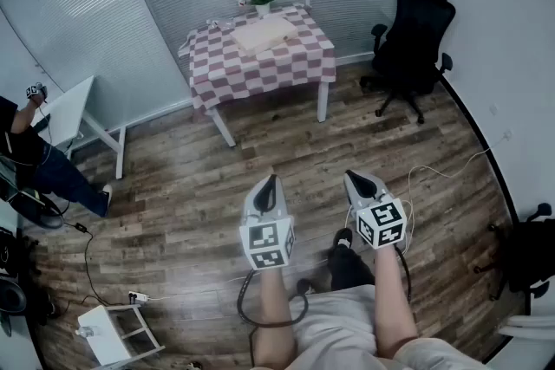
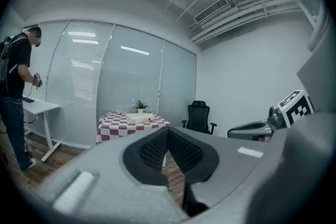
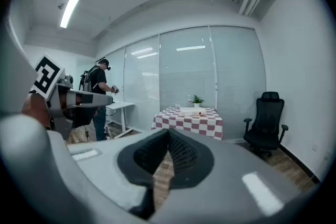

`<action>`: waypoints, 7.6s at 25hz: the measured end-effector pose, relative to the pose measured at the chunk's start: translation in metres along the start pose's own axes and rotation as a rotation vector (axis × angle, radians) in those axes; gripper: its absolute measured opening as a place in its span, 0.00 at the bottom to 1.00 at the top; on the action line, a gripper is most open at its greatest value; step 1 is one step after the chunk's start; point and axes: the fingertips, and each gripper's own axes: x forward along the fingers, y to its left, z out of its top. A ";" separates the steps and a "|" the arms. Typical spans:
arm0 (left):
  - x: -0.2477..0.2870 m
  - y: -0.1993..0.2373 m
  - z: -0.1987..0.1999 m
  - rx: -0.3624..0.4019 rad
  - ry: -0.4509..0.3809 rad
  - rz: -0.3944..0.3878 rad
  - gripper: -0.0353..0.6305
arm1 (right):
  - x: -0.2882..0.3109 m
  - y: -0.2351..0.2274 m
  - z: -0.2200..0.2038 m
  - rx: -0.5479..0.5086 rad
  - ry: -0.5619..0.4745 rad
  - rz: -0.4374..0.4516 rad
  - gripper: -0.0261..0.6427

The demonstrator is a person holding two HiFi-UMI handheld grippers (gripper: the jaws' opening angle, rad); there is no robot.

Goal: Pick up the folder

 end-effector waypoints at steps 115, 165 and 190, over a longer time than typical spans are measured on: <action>0.802 0.387 0.114 -0.120 0.121 0.220 0.06 | 0.851 -0.405 0.206 0.156 0.130 0.198 0.04; 0.873 0.429 -0.043 -0.371 0.355 0.551 0.26 | 0.983 -0.489 0.102 0.187 0.334 0.447 0.19; 0.916 0.398 -0.099 -0.581 0.517 0.324 0.61 | 0.999 -0.474 0.043 0.233 0.577 0.553 0.59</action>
